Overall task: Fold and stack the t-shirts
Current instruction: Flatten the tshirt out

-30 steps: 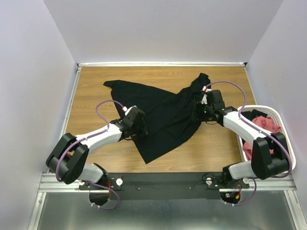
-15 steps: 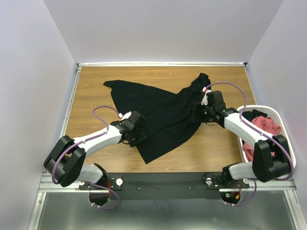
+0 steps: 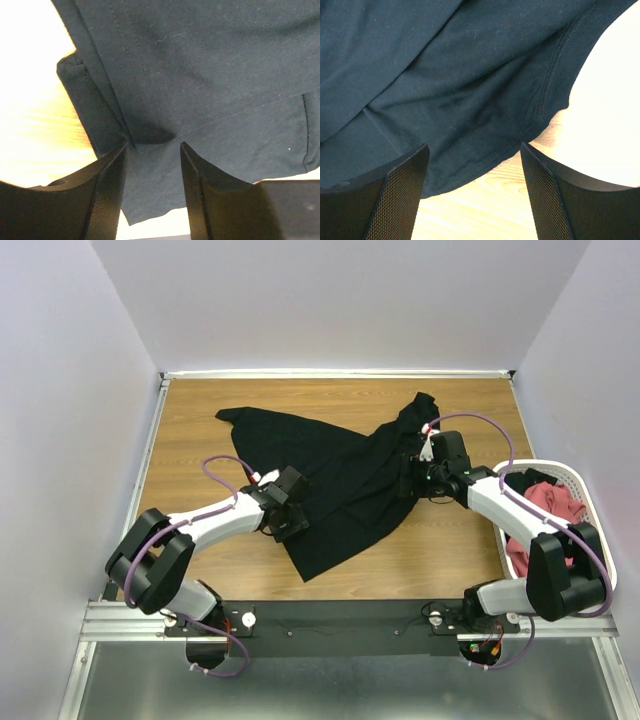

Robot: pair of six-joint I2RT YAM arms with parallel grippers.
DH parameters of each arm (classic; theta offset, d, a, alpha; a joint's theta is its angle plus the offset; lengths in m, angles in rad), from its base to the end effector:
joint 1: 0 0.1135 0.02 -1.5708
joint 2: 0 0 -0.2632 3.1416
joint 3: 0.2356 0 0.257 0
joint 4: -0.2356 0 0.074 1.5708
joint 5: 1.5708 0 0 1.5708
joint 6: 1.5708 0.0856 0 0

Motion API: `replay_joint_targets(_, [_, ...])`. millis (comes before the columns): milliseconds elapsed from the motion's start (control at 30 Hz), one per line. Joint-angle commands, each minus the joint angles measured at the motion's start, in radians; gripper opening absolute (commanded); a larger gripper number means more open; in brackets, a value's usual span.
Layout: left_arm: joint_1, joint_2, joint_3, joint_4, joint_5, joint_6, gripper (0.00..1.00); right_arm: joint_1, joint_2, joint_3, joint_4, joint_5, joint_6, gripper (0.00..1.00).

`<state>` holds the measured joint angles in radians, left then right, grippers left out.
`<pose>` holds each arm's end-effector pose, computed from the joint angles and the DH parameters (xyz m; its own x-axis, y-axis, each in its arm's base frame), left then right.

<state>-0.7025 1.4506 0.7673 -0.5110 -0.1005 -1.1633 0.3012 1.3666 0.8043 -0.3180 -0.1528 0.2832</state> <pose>0.2182 -0.1735 0.1155 -0.8457 -0.4809 -0.2314 -0.4080 0.8621 -0.3006 0.2932 0.1047 0.1665 -0.8147 0.0361 -0.5788 -0.1647 0.9426 0.2906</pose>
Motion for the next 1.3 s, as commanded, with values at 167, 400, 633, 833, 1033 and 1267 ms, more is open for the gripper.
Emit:
replay_joint_targets(167, [-0.006,0.019,0.021,0.002,-0.045,0.013,0.38,0.006,-0.021,-0.014,-0.003,-0.022,-0.009,0.81])
replay_joint_targets(400, [-0.009,0.033,0.032,0.005,-0.044,0.028,0.11,0.006,-0.021,-0.016,-0.003,-0.030,-0.013,0.81])
replay_joint_targets(633, [-0.006,0.014,0.111,-0.055,-0.125,0.070,0.00,0.012,-0.001,-0.019,-0.003,-0.053,-0.012,0.81])
replay_joint_targets(833, [0.024,-0.004,0.271,-0.167,-0.298,0.181,0.00,0.012,0.038,-0.025,-0.004,-0.067,0.002,0.80])
replay_joint_targets(1033, [0.147,0.007,0.334,-0.130,-0.355,0.355,0.00,0.012,0.078,-0.030,-0.006,-0.073,0.014,0.79])
replay_joint_targets(1267, [0.328,0.150,0.400,0.037,-0.308,0.539,0.00,0.012,0.091,-0.028,-0.009,-0.071,0.017,0.79])
